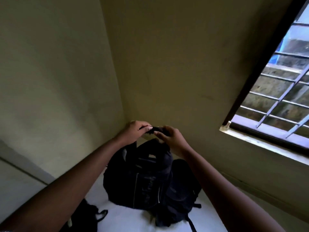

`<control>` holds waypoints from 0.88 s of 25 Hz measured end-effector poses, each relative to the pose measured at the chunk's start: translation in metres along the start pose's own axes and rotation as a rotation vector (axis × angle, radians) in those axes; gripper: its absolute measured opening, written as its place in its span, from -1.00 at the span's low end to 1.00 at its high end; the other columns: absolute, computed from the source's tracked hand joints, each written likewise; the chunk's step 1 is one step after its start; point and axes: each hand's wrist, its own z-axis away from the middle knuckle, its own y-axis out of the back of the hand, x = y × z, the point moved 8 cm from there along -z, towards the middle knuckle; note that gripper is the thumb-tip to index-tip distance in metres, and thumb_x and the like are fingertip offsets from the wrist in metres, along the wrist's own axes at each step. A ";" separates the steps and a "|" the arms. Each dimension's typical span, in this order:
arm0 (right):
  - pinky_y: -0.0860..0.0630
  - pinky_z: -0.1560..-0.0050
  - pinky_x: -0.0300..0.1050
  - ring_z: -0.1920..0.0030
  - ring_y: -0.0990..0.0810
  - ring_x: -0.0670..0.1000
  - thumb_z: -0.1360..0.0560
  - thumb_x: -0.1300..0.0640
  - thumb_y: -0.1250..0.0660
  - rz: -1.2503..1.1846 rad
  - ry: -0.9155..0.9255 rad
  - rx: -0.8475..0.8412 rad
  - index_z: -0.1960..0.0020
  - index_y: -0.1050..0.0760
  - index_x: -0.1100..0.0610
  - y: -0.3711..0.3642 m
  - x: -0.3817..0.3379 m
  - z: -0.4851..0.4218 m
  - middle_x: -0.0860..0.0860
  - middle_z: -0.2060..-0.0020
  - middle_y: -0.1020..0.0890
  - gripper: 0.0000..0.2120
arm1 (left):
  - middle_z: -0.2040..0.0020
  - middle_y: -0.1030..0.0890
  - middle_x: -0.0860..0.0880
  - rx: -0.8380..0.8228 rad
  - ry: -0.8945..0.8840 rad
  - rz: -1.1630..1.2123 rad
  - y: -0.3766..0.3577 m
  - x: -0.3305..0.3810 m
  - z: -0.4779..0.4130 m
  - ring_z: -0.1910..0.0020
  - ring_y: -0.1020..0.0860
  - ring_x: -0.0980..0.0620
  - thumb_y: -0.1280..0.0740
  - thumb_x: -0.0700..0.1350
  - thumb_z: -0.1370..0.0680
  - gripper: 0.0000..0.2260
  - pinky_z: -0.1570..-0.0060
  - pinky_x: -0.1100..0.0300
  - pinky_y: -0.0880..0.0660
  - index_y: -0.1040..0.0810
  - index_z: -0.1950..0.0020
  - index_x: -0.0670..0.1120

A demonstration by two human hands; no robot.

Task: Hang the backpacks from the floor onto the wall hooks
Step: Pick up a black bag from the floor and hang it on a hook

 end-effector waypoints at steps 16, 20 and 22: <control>-0.31 0.50 -0.50 0.41 -0.45 -0.22 -0.46 -0.01 -0.36 0.142 0.522 0.439 -0.06 -0.64 0.04 0.256 -0.248 -0.055 -0.06 0.27 -0.61 -0.77 | 0.44 -0.46 0.13 0.542 -0.540 -0.072 0.180 0.250 -0.130 0.45 -0.48 0.36 -0.32 -0.12 -0.52 -0.87 0.41 0.40 -0.30 -0.65 0.08 -0.10; -0.36 0.43 -0.49 0.28 -0.54 -0.17 -0.45 0.02 -0.39 0.182 0.570 0.607 -0.03 -0.64 0.05 0.321 -0.295 -0.069 -0.05 0.23 -0.65 -0.80 | 0.38 -0.51 0.11 0.540 -0.609 -0.066 0.210 0.312 -0.182 0.44 -0.49 0.33 -0.32 -0.13 -0.52 -0.83 0.43 0.49 -0.33 -0.63 -0.03 -0.16; -0.36 0.37 -0.42 0.24 -0.55 -0.15 -0.45 0.00 -0.38 0.190 0.588 0.693 -0.03 -0.65 0.05 0.350 -0.316 -0.086 -0.02 0.19 -0.69 -0.79 | 0.32 -0.56 0.02 0.526 -0.667 -0.106 0.226 0.339 -0.211 0.38 -0.49 0.23 -0.33 -0.14 -0.51 -0.82 0.39 0.46 -0.35 -0.62 -0.06 -0.15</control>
